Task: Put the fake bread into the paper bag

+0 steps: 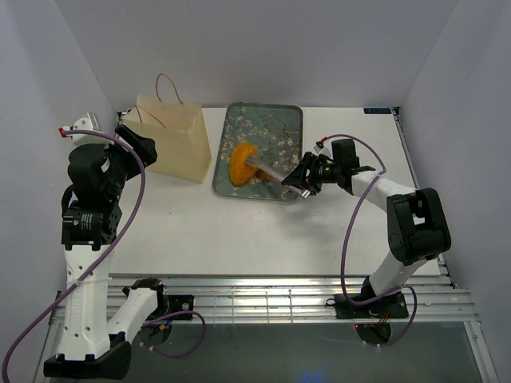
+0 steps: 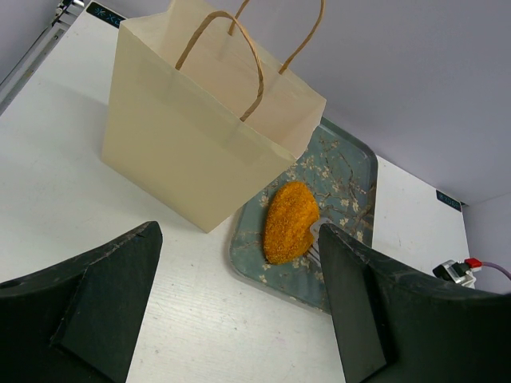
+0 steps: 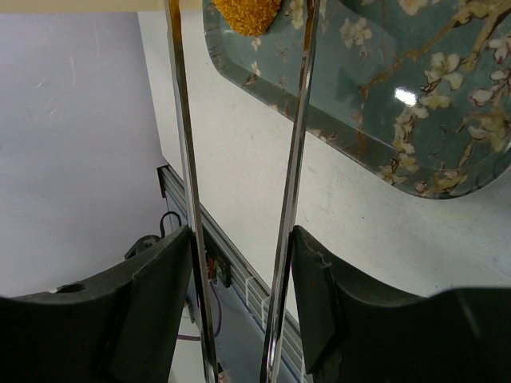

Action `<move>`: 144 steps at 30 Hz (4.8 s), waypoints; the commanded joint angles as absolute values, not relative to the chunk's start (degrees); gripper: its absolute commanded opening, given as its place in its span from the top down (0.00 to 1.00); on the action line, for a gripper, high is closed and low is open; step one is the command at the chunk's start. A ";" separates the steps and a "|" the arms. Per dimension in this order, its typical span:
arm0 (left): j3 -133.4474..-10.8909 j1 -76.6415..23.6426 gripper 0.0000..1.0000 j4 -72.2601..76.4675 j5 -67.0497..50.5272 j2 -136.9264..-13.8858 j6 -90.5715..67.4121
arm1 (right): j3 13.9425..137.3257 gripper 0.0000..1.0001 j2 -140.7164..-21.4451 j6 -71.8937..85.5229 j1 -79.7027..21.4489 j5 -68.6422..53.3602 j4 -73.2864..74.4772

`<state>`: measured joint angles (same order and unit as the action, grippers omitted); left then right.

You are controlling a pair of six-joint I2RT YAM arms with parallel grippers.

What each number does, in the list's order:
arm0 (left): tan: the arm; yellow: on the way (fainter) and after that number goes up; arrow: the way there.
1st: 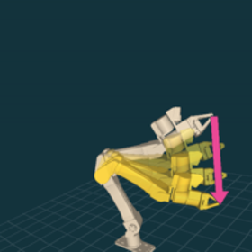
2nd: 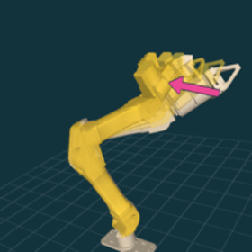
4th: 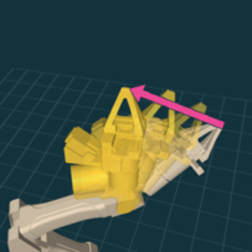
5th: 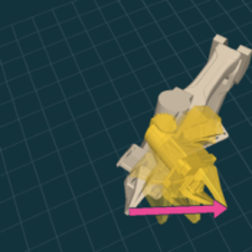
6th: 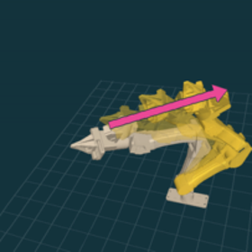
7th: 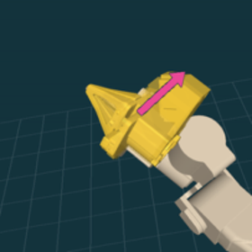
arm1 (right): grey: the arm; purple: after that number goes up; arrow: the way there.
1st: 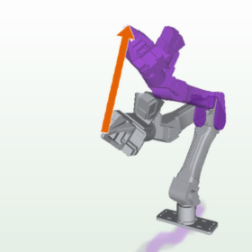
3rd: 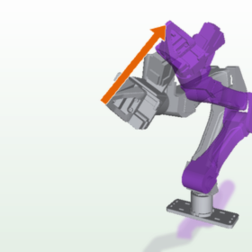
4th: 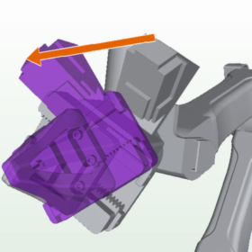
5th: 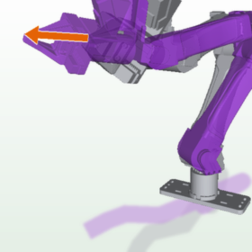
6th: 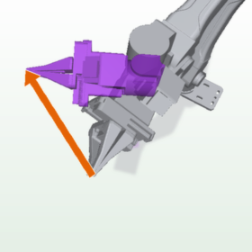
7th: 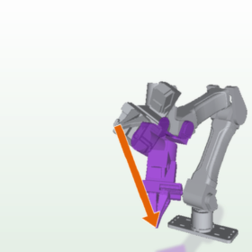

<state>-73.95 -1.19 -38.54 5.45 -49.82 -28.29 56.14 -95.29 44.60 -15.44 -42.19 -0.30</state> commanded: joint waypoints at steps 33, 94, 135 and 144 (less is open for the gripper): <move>-74.44 -0.88 0.10 -38.58 6.50 -49.48 -27.51 | 64.25 0.54 -101.25 43.16 -17.49 -44.13 -1.32; -74.00 -0.88 0.10 -39.02 7.12 -48.25 -27.77 | 119.52 0.92 -97.02 -5.97 -51.32 8.78 23.54; -73.83 -0.88 0.10 -39.90 8.35 -46.76 -27.07 | 124.63 0.88 -106.96 -18.37 -61.35 25.49 24.61; -73.74 -0.88 0.10 -39.99 8.17 -46.76 -27.16 | 124.54 0.76 -107.31 -17.40 -61.35 24.87 24.61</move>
<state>-73.93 -1.19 -39.27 7.97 -47.48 -27.83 121.95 -107.42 -17.76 -60.88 23.90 30.30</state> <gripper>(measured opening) 0.902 0.438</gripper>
